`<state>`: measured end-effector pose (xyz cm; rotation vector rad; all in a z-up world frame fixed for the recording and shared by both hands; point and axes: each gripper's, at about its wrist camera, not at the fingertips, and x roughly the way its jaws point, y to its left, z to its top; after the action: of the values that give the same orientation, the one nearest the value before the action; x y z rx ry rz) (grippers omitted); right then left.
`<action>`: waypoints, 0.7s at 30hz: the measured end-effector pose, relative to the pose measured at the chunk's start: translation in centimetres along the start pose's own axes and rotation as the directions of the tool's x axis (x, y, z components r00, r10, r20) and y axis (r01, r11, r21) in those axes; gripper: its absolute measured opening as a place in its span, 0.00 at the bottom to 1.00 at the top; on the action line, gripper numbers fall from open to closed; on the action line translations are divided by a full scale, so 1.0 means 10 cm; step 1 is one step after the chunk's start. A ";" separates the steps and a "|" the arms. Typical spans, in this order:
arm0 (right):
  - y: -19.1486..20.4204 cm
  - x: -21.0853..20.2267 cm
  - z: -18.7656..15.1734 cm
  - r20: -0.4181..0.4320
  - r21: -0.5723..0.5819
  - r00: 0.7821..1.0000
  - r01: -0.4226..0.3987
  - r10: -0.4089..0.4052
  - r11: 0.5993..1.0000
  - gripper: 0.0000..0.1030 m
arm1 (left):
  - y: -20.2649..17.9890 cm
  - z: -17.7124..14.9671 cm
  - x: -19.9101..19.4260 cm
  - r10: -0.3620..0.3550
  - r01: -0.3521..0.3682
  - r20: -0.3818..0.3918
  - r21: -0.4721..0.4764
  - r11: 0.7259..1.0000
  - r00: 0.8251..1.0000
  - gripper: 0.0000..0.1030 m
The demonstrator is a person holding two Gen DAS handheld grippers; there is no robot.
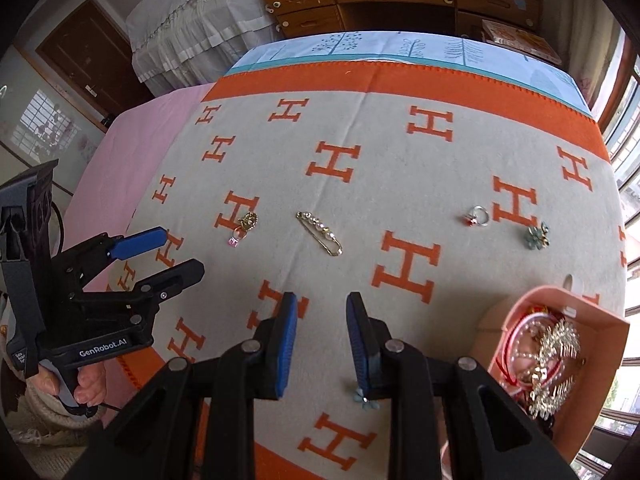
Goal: Organize jewelry
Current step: 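Grasp the pearl safety-pin brooch with the right gripper while the left gripper grasps the gold coin pendant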
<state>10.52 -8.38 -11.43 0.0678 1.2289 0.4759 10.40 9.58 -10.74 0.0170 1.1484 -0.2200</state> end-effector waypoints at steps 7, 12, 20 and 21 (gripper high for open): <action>0.07 0.43 0.32 -0.084 -0.087 0.994 0.064 -0.072 0.994 0.25 | 0.09 0.12 0.13 -0.024 0.025 -0.021 0.038 0.999 0.999 0.66; 0.07 0.64 0.44 -0.103 -0.126 0.989 0.092 -0.106 0.988 0.25 | 0.10 0.14 0.17 -0.025 0.027 -0.029 0.077 0.997 0.999 0.66; 0.25 0.68 0.37 -0.075 -0.265 0.981 0.154 -0.180 0.952 0.16 | 0.09 0.20 0.23 -0.043 0.047 -0.044 0.099 0.994 0.998 0.66; 0.27 0.68 0.34 -0.073 -0.278 0.980 0.160 -0.186 0.947 0.13 | 0.09 0.21 0.24 -0.045 0.050 -0.046 0.102 0.993 0.998 0.66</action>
<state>14.52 -2.69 -15.48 -0.2984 1.2426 0.4937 13.37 9.77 -12.18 0.0866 1.1809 -0.3226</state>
